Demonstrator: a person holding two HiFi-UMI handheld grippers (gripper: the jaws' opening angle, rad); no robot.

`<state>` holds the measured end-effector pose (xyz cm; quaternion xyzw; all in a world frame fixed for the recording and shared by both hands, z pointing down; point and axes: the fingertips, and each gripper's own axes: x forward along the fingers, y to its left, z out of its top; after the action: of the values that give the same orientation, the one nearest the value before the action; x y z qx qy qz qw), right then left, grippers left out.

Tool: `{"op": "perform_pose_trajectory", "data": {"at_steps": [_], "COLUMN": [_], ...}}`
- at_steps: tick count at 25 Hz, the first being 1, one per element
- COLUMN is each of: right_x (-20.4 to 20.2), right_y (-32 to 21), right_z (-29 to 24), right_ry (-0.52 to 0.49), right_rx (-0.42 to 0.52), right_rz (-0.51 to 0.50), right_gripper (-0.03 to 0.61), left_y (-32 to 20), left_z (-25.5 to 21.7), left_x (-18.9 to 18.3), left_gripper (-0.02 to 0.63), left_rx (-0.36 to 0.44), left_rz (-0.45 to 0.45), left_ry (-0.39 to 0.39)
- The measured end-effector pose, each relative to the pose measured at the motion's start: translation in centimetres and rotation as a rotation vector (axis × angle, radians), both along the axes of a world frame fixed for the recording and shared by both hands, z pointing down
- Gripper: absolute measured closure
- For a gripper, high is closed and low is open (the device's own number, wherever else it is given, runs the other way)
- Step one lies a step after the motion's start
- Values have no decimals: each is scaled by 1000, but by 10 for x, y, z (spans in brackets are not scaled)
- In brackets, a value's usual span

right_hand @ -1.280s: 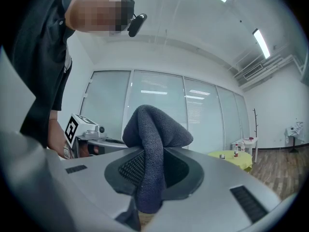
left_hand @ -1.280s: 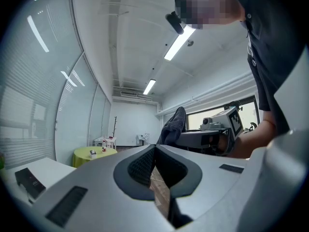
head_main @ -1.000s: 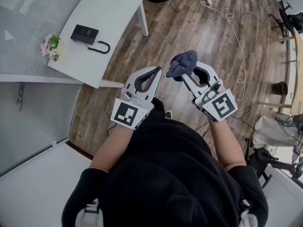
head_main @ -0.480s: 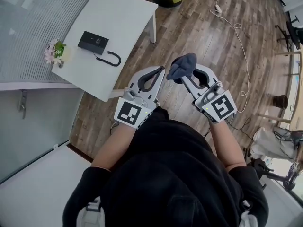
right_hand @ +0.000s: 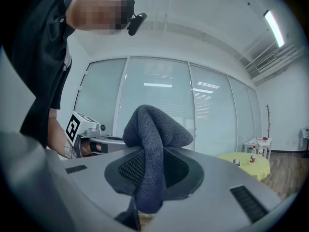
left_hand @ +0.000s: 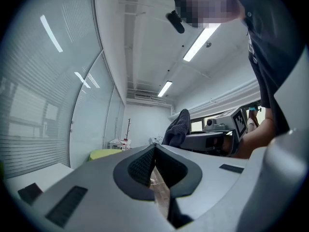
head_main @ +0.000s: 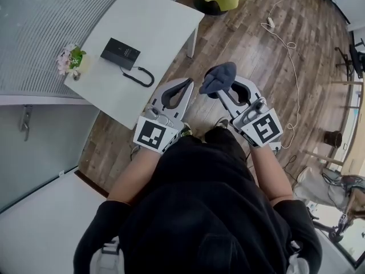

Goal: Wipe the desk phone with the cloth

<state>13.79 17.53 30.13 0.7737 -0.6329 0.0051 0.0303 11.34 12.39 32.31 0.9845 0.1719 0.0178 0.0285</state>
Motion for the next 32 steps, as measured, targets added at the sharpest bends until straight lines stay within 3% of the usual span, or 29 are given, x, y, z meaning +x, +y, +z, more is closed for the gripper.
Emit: {"op": "perform_pose_trajectory", "data": {"at_steps": [8, 15, 21, 32], "right_x": [38, 78, 118, 146], "right_y": [-40, -75, -97, -124], "right_z": [5, 4, 11, 17], "right_ry": [-5, -14, -19, -57], "right_rx": [16, 60, 30, 32], "right_rz": [-141, -328, -452, -728], "right_gripper": [491, 491, 491, 491], "left_y": [-38, -66, -84, -103], "left_z": [-4, -1, 0, 1], "left_x": [32, 72, 105, 132], "left_gripper": [603, 603, 603, 603], "left_rx": [6, 25, 22, 43], "left_rz": [-125, -274, -419, -668], "left_ry": [32, 15, -6, -24]}}
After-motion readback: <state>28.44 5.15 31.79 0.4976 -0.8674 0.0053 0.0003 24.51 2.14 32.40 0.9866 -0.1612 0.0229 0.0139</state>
